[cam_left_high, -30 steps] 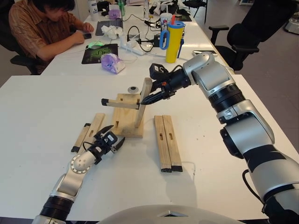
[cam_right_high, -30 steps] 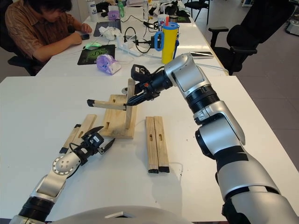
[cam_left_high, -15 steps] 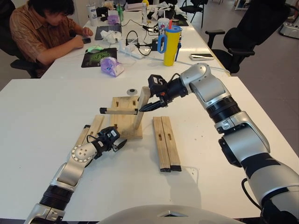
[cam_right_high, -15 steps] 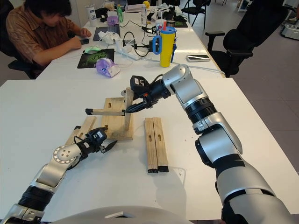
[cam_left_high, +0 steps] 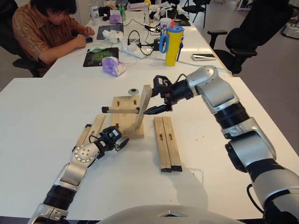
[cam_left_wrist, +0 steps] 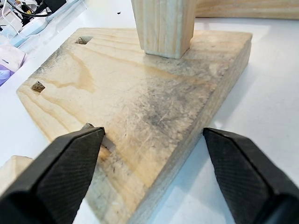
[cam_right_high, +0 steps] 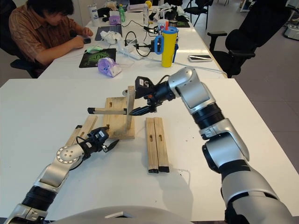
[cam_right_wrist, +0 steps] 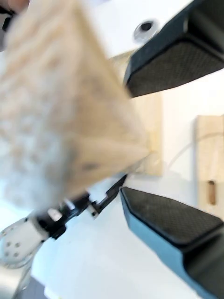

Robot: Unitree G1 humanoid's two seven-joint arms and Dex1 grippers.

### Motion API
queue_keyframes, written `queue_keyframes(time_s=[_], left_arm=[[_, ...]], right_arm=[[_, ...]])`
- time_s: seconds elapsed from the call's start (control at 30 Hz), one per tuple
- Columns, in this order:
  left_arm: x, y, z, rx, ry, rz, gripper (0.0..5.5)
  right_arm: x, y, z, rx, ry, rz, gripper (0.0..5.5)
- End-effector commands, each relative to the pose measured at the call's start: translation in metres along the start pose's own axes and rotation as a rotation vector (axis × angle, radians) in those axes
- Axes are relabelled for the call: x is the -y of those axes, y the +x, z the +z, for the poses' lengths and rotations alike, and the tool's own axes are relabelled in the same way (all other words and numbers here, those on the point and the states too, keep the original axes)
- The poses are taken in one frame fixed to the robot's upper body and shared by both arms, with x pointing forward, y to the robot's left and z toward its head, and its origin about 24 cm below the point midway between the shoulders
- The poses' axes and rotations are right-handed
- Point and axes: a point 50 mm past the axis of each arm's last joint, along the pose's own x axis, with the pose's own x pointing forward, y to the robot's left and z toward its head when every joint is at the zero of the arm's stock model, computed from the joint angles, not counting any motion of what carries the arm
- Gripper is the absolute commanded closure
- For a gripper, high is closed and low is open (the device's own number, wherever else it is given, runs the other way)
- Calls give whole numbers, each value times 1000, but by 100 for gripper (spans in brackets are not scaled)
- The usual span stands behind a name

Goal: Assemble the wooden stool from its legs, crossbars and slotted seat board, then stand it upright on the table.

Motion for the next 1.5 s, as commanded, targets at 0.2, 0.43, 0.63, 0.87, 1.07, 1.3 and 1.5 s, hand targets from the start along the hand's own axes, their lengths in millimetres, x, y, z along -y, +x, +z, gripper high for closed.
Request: queue_keyframes(time_s=[0.2, 0.43, 0.63, 0.87, 1.07, 1.3, 1.5], left_arm=[[75, -14, -86, -415, -191, -219, 159], [56, -14, -82, -383, -149, -171, 159], [46, -15, -79, -369, -122, -166, 159], [50, -8, -74, -358, -96, -174, 159], [55, -4, -72, -348, -109, -175, 159], [62, 0, -69, -329, -136, -180, 159], [66, 10, -64, -306, -155, -164, 159]], right_arm=[[-8, -47, -26, 185, 365, -464, 203], [-110, 12, -78, 164, 916, -513, 203], [-130, 29, -72, 48, 975, -600, 203], [-138, 45, -86, -70, 1100, -577, 203], [-136, 47, -87, -73, 1156, -548, 203], [-134, 48, -87, -153, 1124, -519, 203], [-128, 60, -102, -380, 933, -594, 203]])
